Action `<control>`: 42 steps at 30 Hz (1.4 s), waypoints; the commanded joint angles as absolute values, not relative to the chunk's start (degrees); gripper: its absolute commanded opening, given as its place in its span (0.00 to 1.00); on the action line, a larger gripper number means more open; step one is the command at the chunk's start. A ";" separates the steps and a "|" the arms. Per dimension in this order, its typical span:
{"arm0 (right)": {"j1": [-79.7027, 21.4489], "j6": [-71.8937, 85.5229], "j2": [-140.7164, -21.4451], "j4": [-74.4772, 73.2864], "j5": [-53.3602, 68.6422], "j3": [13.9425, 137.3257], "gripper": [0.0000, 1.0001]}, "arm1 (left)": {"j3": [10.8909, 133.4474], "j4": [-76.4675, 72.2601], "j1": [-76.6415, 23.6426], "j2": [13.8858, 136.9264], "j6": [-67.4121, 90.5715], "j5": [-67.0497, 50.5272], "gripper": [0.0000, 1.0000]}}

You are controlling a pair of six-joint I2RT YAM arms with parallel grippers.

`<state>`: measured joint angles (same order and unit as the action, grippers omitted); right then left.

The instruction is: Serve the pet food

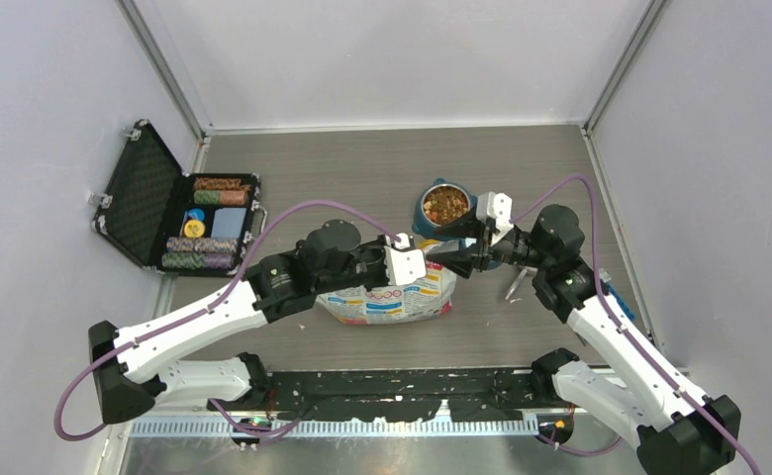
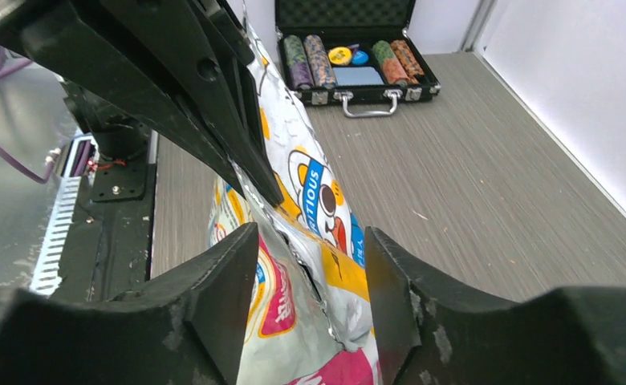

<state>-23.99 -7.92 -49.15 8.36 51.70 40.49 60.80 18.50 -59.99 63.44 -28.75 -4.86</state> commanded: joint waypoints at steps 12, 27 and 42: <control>-23.82 -2.94 -51.96 10.77 56.07 41.99 0.55 | 60.97 11.76 -59.33 61.30 -27.42 -0.51 0.00; -23.82 7.93 -51.05 15.31 57.04 41.06 0.47 | 60.89 10.01 -59.28 61.81 -26.80 1.86 0.00; -24.88 3.54 -51.54 10.44 56.06 42.53 0.05 | 61.03 9.80 -59.33 60.98 -25.82 0.82 0.22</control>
